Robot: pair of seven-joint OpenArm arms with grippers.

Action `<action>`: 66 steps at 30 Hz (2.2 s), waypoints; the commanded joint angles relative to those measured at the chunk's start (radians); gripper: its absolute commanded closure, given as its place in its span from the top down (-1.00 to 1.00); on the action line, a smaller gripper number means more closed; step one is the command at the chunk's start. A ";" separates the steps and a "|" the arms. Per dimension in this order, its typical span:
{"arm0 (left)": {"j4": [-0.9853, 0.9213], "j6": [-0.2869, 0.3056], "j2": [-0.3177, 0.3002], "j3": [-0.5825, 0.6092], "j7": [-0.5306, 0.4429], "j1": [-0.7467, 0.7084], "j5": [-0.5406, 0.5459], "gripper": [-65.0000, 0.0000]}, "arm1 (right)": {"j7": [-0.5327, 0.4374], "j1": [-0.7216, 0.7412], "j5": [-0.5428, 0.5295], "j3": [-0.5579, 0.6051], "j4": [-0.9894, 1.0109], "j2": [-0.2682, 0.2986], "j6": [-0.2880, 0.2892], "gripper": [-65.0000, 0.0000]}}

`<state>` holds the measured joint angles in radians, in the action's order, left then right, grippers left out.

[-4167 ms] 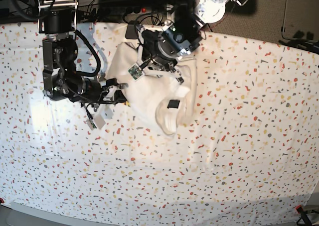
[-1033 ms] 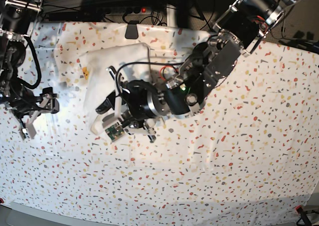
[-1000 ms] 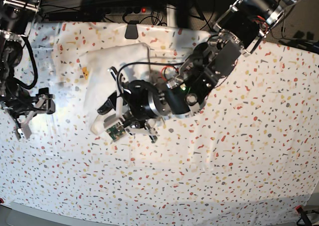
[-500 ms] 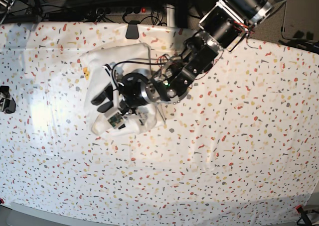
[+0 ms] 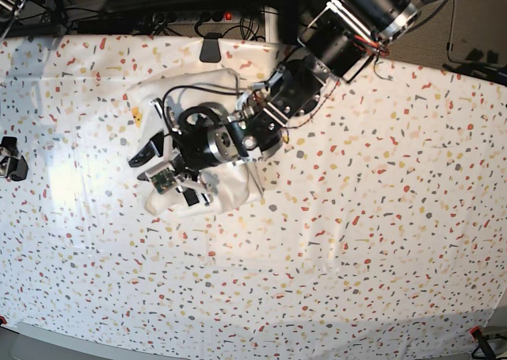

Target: Fold the T-shirt properly

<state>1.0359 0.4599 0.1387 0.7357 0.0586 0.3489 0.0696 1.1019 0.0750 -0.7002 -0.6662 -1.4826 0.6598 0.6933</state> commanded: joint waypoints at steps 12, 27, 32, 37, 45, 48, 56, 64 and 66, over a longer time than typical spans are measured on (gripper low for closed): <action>-0.333 -0.003 0.012 -0.002 -0.437 0.020 0.009 -0.54 | -0.017 0.016 -0.015 -0.007 -0.015 0.031 0.005 0.21; -0.091 0.099 0.012 -0.002 -0.446 0.042 0.008 -0.54 | -0.016 0.016 -0.015 -0.007 -0.015 0.030 0.005 0.21; -0.093 0.030 0.010 -0.002 -0.224 0.038 -0.003 -0.54 | -0.018 0.016 -0.019 -0.007 -0.015 0.030 0.005 0.21; -0.084 0.023 0.011 -0.002 -0.066 0.063 0.026 -0.53 | -0.034 0.023 -0.083 -0.007 -0.015 0.031 0.005 0.21; 0.138 0.018 0.010 -0.035 0.325 0.102 0.051 -0.44 | 0.007 0.024 -0.125 -0.007 -0.015 0.032 0.005 0.20; 0.278 0.018 0.010 -0.089 0.430 0.102 0.103 -0.44 | 0.017 0.024 -0.127 -0.007 -0.015 0.033 0.005 0.20; 0.467 -0.056 -0.015 -0.353 0.584 0.102 0.122 -0.44 | 0.017 0.021 -0.131 -0.007 -0.015 0.032 0.005 0.20; 0.561 -0.056 -0.188 -0.481 0.721 0.083 0.139 -0.56 | 0.017 0.021 -0.166 -0.003 -0.015 0.030 0.005 0.20; 0.623 -0.056 -0.241 -0.481 0.753 0.054 0.192 -0.56 | 0.017 0.022 -0.176 0.010 -0.015 0.030 0.005 0.20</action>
<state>1.6428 0.4000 -0.1043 0.2581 0.8272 0.3786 0.2592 1.1347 0.0799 -0.8600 -0.6506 -1.4826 0.6624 0.6937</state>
